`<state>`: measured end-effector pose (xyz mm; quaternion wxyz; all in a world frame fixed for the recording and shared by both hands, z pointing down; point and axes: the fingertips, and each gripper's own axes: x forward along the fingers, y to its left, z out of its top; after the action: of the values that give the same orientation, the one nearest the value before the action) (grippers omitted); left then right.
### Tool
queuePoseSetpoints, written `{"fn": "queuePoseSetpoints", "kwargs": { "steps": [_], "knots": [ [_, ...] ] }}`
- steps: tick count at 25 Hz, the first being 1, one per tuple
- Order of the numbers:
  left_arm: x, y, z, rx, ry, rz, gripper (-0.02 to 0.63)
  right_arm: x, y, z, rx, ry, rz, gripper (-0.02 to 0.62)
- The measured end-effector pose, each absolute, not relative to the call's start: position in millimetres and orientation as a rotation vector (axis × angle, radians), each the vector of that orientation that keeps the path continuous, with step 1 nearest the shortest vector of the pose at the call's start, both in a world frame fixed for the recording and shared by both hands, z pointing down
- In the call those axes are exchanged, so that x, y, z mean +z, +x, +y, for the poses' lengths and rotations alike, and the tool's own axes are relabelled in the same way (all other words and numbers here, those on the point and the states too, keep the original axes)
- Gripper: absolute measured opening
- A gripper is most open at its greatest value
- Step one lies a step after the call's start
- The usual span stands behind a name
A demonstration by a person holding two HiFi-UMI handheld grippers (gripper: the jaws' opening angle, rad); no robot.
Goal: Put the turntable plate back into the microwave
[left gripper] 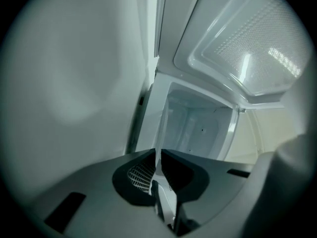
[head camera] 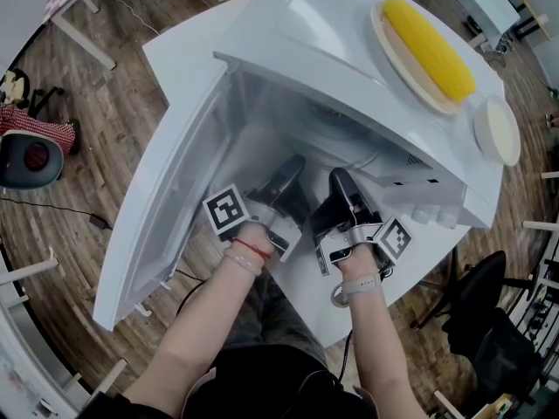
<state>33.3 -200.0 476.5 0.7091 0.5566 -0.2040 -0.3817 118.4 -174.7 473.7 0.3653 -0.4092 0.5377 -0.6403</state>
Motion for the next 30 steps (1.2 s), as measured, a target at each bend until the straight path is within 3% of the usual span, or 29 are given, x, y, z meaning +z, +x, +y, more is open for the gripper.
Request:
{"fn": "queuePoseSetpoints", "kwargs": {
  "steps": [30],
  "knots": [
    [471,29,-193,-0.849,1.269,-0.448,0.038,475,119,-185,-1.616,-1.052,1.350,0.051]
  ]
}}
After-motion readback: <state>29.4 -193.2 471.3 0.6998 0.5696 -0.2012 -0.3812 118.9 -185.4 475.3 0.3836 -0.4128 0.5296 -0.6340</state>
